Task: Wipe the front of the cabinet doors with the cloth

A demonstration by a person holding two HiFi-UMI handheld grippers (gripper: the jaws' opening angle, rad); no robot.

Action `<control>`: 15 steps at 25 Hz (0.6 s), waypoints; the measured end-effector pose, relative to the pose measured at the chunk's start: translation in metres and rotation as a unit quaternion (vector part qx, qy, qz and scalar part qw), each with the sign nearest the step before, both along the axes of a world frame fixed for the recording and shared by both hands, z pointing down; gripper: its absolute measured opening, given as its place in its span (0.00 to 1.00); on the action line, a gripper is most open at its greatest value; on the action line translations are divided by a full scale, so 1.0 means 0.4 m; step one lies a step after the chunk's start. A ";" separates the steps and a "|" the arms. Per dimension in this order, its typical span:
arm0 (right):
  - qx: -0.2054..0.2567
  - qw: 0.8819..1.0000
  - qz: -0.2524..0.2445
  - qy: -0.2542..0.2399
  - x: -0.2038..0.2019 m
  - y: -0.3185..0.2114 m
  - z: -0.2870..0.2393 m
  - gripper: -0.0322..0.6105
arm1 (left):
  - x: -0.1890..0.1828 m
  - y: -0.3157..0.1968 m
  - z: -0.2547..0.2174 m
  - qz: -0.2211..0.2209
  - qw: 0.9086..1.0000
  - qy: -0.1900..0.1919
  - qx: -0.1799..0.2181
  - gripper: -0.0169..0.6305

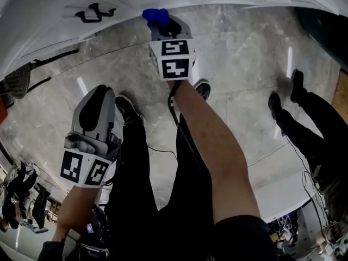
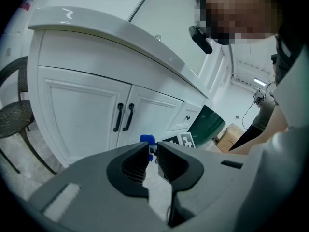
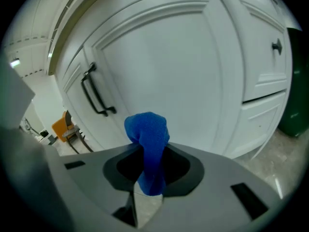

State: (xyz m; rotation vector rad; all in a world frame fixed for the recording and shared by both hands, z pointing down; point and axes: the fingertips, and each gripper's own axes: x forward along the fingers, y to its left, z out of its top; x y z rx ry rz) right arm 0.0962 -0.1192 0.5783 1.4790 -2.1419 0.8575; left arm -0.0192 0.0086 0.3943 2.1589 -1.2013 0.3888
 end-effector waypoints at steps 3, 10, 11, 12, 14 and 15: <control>0.019 0.998 -0.064 -0.003 -0.182 0.028 0.020 0.18 | -0.082 0.010 0.011 -0.016 1.000 -0.010 -0.003 0.11; 0.038 0.997 -0.058 -0.024 -0.325 -0.030 0.047 0.18 | -0.189 0.022 0.041 -0.027 0.999 -0.029 -0.006 0.11; 0.036 0.998 -0.055 -0.024 -0.325 -0.038 0.052 0.18 | -0.189 0.027 0.047 -0.026 0.999 -0.029 -0.010 0.11; 0.034 0.998 -0.057 -0.022 -0.322 -0.047 0.057 0.18 | -0.184 0.029 0.051 -0.026 0.999 -0.029 -0.013 0.11; 0.037 0.997 -0.072 -0.013 -0.312 -0.063 0.061 0.18 | -0.157 0.030 0.055 -0.024 0.999 -0.024 -0.018 0.11; 0.042 0.996 -0.083 -0.007 -0.304 -0.067 0.061 0.18 | -0.137 0.029 0.055 -0.020 0.999 -0.020 -0.019 0.11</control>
